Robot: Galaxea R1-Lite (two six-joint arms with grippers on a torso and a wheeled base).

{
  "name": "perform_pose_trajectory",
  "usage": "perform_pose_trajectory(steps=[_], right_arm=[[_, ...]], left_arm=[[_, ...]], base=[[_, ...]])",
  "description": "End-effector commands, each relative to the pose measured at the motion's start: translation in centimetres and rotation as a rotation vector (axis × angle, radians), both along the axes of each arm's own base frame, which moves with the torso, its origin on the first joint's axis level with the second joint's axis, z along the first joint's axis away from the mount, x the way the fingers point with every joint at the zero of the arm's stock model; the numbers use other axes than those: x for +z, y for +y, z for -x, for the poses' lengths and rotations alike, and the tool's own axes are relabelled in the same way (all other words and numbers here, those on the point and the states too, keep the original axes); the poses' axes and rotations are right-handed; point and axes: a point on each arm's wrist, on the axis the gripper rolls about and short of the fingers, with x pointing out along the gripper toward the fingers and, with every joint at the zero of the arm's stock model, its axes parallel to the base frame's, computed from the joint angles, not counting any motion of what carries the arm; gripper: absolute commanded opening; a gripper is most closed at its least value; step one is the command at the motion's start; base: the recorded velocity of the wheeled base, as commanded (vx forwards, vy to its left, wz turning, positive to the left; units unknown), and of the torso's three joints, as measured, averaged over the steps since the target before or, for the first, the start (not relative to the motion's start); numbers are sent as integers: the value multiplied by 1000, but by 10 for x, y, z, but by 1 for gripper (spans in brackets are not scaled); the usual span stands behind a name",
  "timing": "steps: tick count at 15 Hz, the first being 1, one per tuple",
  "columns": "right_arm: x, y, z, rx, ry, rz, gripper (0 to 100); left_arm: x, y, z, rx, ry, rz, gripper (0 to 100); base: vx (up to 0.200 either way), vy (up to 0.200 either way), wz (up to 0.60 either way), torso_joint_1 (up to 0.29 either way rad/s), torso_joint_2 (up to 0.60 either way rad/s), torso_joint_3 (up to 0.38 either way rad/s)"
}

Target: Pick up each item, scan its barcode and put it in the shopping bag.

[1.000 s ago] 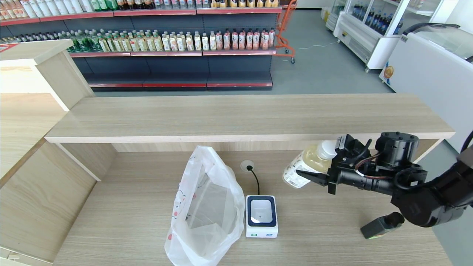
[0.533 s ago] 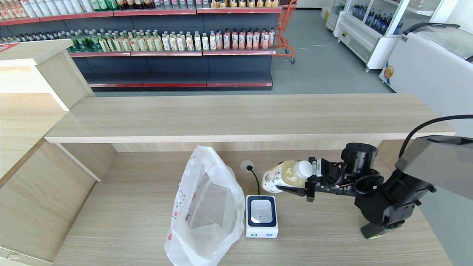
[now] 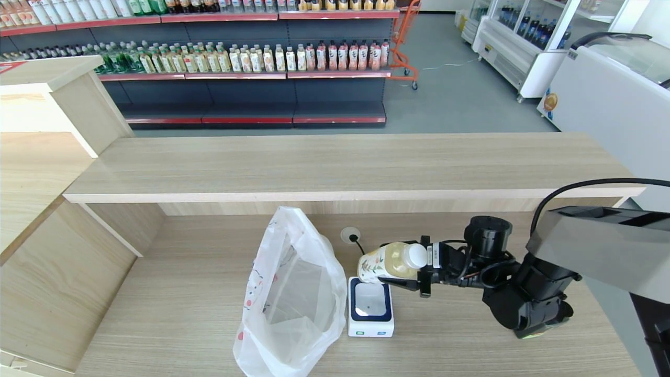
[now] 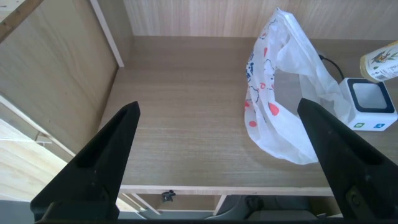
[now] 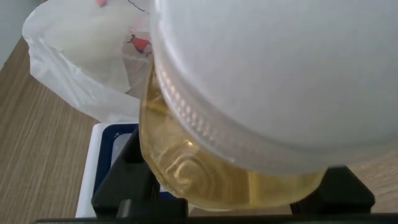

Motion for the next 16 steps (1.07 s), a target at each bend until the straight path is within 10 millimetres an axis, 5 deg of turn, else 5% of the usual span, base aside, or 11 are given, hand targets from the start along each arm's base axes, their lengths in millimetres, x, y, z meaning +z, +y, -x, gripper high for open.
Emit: perform_pose_trajectory(steps=[1, 16], right_arm=[[-3, 0, -1, -1, 5, 3, 0], [-17, 1, -12, 55, -42, 11, 0]], left_arm=[[0, 0, 0, 0, -1, 0, 100], [0, 0, 0, 0, -1, 0, 100]], base=[[0, 0, 0, 0, 0, 0], [0, 0, 0, 0, 0, 0]])
